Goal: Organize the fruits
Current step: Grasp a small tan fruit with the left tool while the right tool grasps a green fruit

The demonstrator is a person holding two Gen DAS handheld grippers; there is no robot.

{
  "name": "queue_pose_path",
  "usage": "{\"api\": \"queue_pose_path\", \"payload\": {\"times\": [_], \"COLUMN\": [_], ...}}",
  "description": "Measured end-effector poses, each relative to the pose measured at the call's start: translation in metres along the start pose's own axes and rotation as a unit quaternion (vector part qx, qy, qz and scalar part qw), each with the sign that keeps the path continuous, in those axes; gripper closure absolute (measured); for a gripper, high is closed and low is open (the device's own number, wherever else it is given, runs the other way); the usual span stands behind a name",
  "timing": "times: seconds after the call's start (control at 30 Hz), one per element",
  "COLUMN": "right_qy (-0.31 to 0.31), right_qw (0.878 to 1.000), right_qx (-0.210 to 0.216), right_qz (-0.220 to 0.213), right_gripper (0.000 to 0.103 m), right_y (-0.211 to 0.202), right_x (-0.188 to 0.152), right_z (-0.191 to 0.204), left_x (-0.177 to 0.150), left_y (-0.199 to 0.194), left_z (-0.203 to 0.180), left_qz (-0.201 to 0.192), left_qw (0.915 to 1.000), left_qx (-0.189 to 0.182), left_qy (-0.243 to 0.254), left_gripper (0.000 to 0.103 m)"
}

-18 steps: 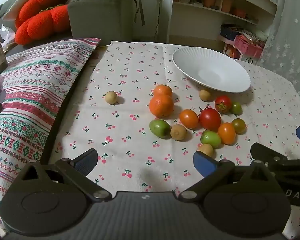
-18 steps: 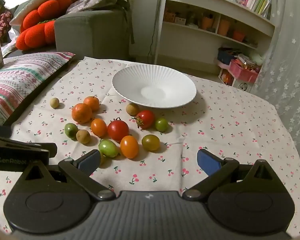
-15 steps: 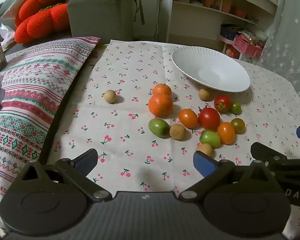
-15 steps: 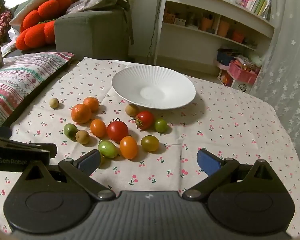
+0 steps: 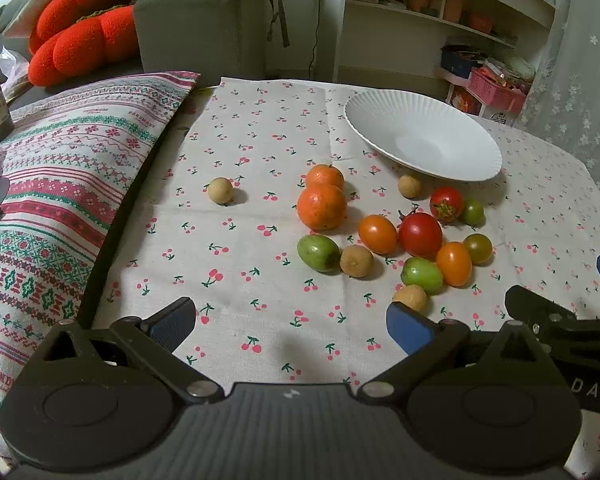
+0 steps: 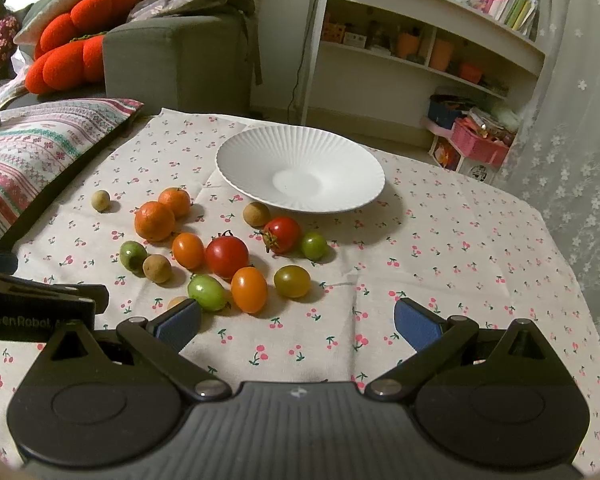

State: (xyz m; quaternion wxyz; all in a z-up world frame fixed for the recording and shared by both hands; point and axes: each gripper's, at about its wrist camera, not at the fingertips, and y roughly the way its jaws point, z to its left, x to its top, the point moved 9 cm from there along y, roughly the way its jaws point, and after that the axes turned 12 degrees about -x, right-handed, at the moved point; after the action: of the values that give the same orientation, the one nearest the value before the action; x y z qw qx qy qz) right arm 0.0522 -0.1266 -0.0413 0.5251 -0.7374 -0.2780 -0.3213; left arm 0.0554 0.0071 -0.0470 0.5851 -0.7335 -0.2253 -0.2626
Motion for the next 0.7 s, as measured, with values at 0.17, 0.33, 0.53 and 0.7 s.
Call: {"api": "queue_pose_path", "payload": {"times": [0.17,0.33,0.53,0.7], "right_qy": [0.032,0.081,0.113,0.116], "right_qw": [0.999,0.996,0.989,0.985], "right_qx": [0.008,0.030,0.076,0.107], "right_qz": [-0.011,0.035,0.058,0.076], "right_gripper": [0.000,0.000,0.001,0.002], "right_y": [-0.001,0.009,0.027,0.037], "right_x": [0.012,0.027,0.038,0.049], "right_z": [-0.015,-0.044,-0.047,-0.042], "left_x": [0.013,0.040,0.071,0.078], "left_y": [-0.008,-0.018,-0.002,0.027], "left_z": [0.007,0.025,0.022,0.016], "left_qz": [-0.013,-0.026,-0.018,0.005], "left_qw": [0.9999,0.9991,0.9993,0.9992], "left_qx": [-0.003,-0.016,-0.032,-0.028], "left_qy": [-0.004,-0.031,-0.008,0.027], "left_gripper": [0.011,0.011,0.011,0.011]}}
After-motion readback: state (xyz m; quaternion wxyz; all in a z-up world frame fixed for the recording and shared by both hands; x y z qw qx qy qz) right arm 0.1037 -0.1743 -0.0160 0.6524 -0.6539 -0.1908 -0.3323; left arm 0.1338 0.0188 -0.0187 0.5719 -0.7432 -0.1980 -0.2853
